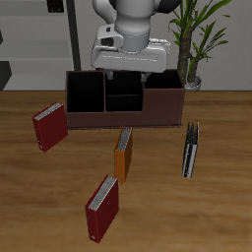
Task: Place the orange book into the back desk caddy's right compartment and place the left red book into the back desk caddy's right compartment
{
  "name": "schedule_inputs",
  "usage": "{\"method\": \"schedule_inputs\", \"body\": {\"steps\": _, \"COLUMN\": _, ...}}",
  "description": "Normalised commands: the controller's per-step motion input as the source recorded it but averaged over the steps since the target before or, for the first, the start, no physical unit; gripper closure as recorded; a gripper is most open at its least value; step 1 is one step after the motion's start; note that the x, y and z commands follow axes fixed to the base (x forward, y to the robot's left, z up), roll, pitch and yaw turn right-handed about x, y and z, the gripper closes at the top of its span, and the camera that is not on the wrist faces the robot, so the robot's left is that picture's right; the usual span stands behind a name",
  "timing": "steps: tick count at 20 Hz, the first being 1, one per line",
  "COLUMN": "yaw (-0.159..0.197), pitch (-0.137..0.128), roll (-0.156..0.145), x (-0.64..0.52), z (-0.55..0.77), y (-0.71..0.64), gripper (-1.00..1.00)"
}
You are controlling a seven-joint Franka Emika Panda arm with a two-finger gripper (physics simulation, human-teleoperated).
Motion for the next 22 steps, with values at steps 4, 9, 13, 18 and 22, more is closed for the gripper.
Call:
{"method": "schedule_inputs", "body": {"steps": 4, "yaw": 0.010, "pitch": 0.003, "roll": -0.037, "x": 0.12, "z": -0.11, "y": -0.16, "gripper": -1.00}}
{"method": "schedule_inputs", "body": {"steps": 9, "yaw": -0.009, "pitch": 0.001, "roll": -0.006, "x": 0.04, "z": -0.07, "y": -0.04, "gripper": -1.00}}
{"method": "schedule_inputs", "body": {"steps": 13, "yaw": 0.004, "pitch": -0.002, "roll": -0.007, "x": 0.00, "z": -0.05, "y": -0.02, "gripper": -1.00}}
{"method": "schedule_inputs", "body": {"steps": 18, "yaw": 0.005, "pitch": -0.009, "roll": -0.010, "x": 0.03, "z": -0.01, "y": -0.12, "gripper": -1.00}}
{"method": "schedule_inputs", "body": {"steps": 22, "yaw": 0.022, "pitch": -0.037, "roll": -0.006, "x": 0.02, "z": 0.03, "y": -0.13, "gripper": -1.00}}
